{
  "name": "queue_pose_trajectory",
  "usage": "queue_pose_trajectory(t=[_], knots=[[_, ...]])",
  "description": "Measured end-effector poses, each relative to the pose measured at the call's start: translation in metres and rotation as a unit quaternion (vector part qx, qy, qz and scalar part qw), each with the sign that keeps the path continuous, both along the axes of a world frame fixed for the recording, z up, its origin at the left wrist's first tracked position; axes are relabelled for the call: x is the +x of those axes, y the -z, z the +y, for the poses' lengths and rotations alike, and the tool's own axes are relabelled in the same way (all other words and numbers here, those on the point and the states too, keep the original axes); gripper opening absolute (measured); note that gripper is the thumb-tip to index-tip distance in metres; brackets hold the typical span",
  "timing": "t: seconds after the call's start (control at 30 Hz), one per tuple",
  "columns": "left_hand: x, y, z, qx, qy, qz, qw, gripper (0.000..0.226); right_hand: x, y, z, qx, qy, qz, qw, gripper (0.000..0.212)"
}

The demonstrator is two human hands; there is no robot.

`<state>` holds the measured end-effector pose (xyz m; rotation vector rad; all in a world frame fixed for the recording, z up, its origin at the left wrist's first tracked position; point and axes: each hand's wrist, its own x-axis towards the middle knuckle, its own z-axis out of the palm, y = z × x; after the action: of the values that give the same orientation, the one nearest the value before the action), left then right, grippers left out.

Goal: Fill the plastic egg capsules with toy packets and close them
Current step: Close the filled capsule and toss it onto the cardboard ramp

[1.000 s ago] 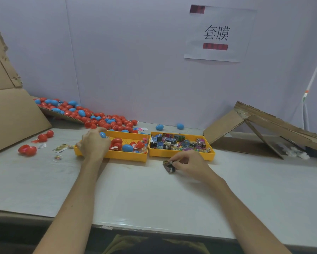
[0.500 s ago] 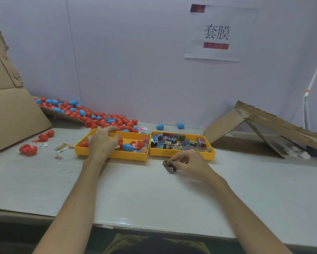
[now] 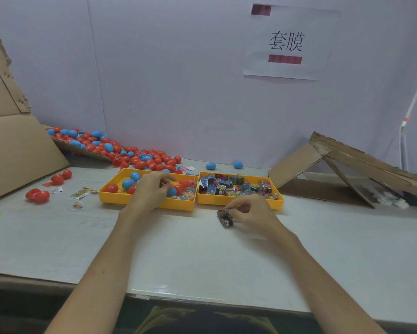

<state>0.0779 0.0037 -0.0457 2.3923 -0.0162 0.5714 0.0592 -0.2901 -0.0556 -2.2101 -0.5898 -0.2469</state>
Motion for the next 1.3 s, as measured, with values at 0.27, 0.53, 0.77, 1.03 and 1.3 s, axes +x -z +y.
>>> queue_pose_trajectory(t=[0.27,0.53,0.77,1.03,1.3], knots=[[-0.003,-0.001,-0.001,0.097,0.02,0.06,0.993,0.013,-0.003,-0.002,0.0,0.001,0.004,-0.001,1.0,0.021],[-0.009,-0.007,-0.023,-0.042,0.095,-0.129,0.986,0.014,-0.006,-0.003,0.002,0.015,0.001,0.007,1.0,0.023],[-0.027,-0.012,-0.075,-0.154,0.238,-0.064,0.957,0.021,-0.006,-0.003,0.003,-0.009,-0.029,0.027,0.999,0.016],[-0.027,0.006,-0.085,0.067,0.238,0.028,0.969,0.026,-0.008,-0.004,0.0,-0.005,-0.06,0.059,0.996,0.016],[-0.024,0.006,-0.078,0.17,0.257,0.145,0.94,0.048,-0.005,-0.006,-0.004,0.003,-0.059,0.066,0.996,0.017]])
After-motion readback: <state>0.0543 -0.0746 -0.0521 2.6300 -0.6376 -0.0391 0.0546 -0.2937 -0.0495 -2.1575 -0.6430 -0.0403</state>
